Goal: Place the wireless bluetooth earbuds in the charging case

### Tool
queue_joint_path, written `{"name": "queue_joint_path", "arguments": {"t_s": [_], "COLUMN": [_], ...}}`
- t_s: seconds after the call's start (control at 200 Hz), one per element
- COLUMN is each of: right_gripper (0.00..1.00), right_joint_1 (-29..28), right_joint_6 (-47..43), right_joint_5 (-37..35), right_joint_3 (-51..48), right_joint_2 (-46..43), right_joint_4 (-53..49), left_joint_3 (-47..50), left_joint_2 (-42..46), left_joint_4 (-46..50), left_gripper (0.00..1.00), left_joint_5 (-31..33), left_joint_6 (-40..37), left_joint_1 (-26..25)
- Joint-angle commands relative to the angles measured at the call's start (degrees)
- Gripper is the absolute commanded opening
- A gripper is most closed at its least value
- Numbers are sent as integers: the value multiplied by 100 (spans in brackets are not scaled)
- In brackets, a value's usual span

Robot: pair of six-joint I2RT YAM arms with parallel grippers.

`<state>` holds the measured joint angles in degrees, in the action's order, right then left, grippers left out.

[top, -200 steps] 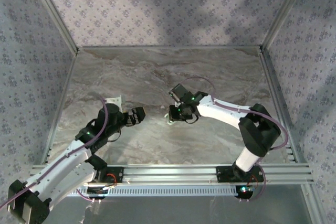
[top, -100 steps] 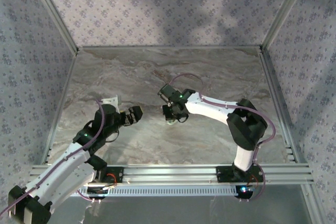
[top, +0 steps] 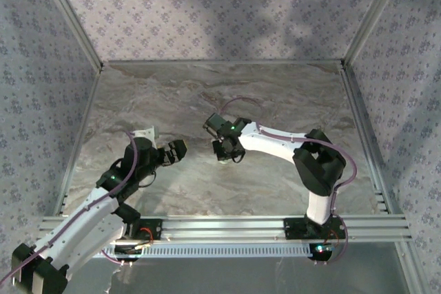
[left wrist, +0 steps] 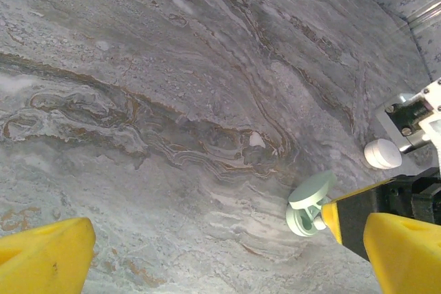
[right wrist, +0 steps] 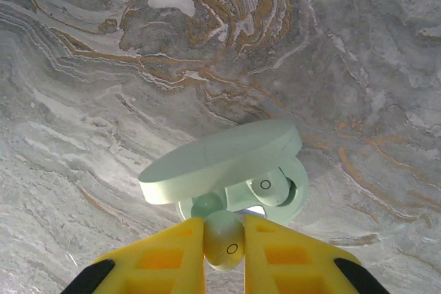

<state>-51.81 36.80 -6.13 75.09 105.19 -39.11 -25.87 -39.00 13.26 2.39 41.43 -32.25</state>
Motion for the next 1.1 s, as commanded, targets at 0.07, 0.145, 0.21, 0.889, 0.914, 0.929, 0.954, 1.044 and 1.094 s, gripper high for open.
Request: {"name": "queue_joint_path", "arguments": {"t_s": [0.07,0.145,0.21,0.889,0.914,0.929,0.954,1.044,1.094], "right_gripper": [18,18,18,21,22,22,22,23,23], "right_joint_1": [-91,-113,-135,-192,-195,-203,-204,-212,-222], "right_joint_6": [-36,-37,-36,-41,-38,-41,-34,-36,-41], "right_joint_5": [-280,-333,-345,-275,-275,-274,-273,-240,-232], "right_joint_3": [216,262,293,349,350,343,342,350,357], "right_joint_2": [207,264,309,471,468,460,452,425,406], "right_joint_4": [-277,-314,-319,-313,-313,-311,-313,-316,-323], "left_joint_3": [-7,-14,-15,-10,-15,-15,-15,-21,-32], "left_joint_2": [46,51,51,51,51,51,51,51,59], "left_joint_4": [-140,-131,-131,-122,-122,-125,-130,-117,-112], "left_gripper": [100,100,100,100,100,100,100,100,100], "left_joint_5": [-46,-43,-44,-37,-35,-36,-34,-37,-33], "left_joint_6": [30,32,32,31,39,40,41,40,43], "left_joint_1": [48,44,44,47,51,44,50,43,51]}}
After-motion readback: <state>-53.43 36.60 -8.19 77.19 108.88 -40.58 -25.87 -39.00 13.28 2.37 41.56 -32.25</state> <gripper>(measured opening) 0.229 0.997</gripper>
